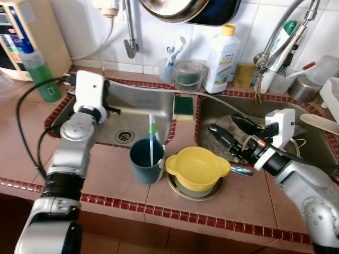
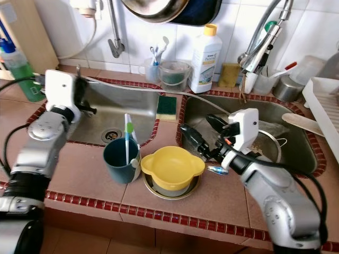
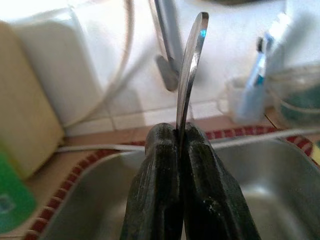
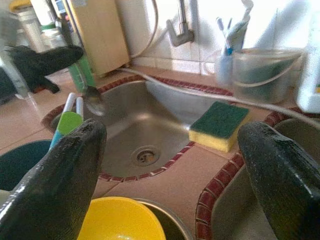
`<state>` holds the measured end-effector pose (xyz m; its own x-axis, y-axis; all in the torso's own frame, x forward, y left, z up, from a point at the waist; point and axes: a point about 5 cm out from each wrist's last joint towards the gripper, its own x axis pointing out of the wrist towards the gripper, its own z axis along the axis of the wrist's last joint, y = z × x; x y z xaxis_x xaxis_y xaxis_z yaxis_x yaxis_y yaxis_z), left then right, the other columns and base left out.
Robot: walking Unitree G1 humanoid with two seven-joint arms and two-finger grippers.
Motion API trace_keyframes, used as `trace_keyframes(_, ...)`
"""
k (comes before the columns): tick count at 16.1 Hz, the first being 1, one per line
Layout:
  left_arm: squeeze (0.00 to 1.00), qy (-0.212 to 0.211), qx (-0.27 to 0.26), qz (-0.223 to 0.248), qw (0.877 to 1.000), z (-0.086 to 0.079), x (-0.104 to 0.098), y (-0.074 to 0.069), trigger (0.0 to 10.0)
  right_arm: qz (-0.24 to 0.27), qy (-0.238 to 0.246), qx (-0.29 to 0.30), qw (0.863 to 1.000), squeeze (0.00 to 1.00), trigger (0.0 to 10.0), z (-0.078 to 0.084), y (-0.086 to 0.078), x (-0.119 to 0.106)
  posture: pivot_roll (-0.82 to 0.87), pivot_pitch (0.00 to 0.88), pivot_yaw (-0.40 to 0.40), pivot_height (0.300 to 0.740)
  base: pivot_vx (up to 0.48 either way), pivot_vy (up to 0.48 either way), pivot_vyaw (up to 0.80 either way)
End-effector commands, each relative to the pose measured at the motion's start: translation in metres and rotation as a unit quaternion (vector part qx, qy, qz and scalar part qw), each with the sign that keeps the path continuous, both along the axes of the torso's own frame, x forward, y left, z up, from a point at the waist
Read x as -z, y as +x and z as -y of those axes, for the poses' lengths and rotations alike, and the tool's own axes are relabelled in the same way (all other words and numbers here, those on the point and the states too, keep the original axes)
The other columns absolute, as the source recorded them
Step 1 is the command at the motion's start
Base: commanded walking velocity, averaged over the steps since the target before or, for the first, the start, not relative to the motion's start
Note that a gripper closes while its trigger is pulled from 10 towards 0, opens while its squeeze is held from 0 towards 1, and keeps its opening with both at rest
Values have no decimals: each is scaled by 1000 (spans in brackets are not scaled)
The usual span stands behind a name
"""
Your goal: Kitchen organization
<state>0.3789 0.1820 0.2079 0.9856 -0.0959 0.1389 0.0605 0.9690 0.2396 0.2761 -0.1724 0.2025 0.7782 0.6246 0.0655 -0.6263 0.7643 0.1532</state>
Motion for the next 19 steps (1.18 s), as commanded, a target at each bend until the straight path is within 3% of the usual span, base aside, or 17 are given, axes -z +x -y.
trace_keyframes(1, 0, 16, 19, 15, 1000, 10, -8, 4, 10000, 2, 11, -19, 1000, 0, 10000, 2, 4, -10, -160, 117, 28, 740, 0, 0, 0)
trace_keyframes(6, 0, 14, 23, 8, 1000, 13, -9, 13, 10000, -7, -3, -65, 998, 0, 10000, -1, 10, -22, -149, 180, 0, 740, 0, 0, 0)
trace_keyframes(12, 0, 17, 19, -34, 999, -3, 3, 18, 10000, -41, 8, -133, 990, 0, 10000, -9, -1, -31, -155, 247, -10, 740, 0, 0, 0)
trace_keyframes(15, 0, 25, 17, -36, 999, -4, 1, 20, 10000, -50, 7, -143, 988, 0, 10000, -10, -5, -30, -155, 253, -8, 740, 0, 0, 0)
trace_keyframes(17, 0, 6, 22, -41, 999, -3, 1, 22, 10000, -53, 6, -145, 988, 0, 10000, -11, -5, -30, -155, 253, -6, 740, 0, 0, 0)
trace_keyframes(18, 690, 5, 21, -40, 999, -3, 0, 22, 10000, -54, 6, -146, 988, 0, 10000, -11, -6, -30, -155, 253, -4, 740, 0, 0, 0)
trace_keyframes(19, 1000, 0, 22, -39, 999, -3, -1, 23, 10000, -55, 6, -146, 988, 0, 10000, -11, -6, -30, -155, 252, -4, 740, 0, 0, 0)
